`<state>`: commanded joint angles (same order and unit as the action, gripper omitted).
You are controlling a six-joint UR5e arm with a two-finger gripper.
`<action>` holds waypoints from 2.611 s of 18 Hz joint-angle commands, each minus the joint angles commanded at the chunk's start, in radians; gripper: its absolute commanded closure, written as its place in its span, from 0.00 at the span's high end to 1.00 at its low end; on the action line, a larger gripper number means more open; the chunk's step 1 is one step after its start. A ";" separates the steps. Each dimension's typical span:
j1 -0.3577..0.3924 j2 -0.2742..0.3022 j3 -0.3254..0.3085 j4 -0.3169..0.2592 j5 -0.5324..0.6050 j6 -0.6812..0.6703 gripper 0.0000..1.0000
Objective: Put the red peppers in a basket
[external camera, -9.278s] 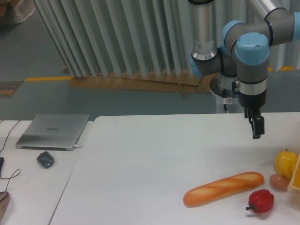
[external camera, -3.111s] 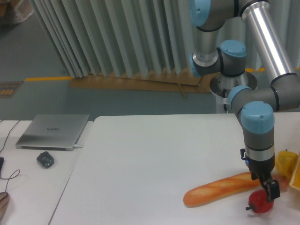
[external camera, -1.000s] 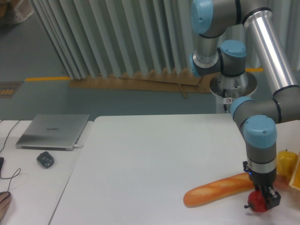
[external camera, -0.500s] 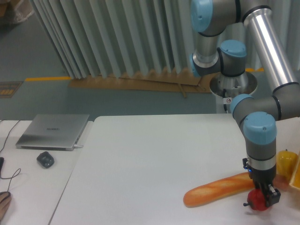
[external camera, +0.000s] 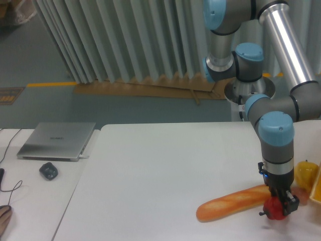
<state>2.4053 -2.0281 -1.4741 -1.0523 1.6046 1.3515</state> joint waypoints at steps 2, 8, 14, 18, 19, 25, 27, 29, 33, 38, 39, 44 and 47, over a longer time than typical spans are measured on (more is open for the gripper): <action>0.005 0.040 -0.021 -0.003 -0.009 0.000 0.48; 0.031 0.095 -0.038 -0.037 -0.029 -0.002 0.48; 0.106 0.138 -0.037 -0.119 -0.031 0.041 0.49; 0.192 0.152 -0.035 -0.192 -0.025 0.274 0.48; 0.204 0.160 -0.035 -0.198 -0.025 0.296 0.48; 0.279 0.170 -0.040 -0.229 -0.020 0.491 0.48; 0.291 0.169 -0.041 -0.227 -0.020 0.509 0.48; 0.310 0.160 -0.043 -0.226 -0.020 0.515 0.48; 0.367 0.118 -0.032 -0.212 -0.025 0.604 0.48; 0.399 0.062 -0.031 -0.147 -0.025 0.725 0.48; 0.399 0.052 -0.031 -0.135 -0.025 0.730 0.48; 0.396 0.025 -0.031 -0.104 -0.026 0.730 0.49; 0.390 0.028 -0.031 -0.104 -0.026 0.727 0.70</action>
<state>2.7949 -2.0003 -1.5048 -1.1566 1.5785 2.0786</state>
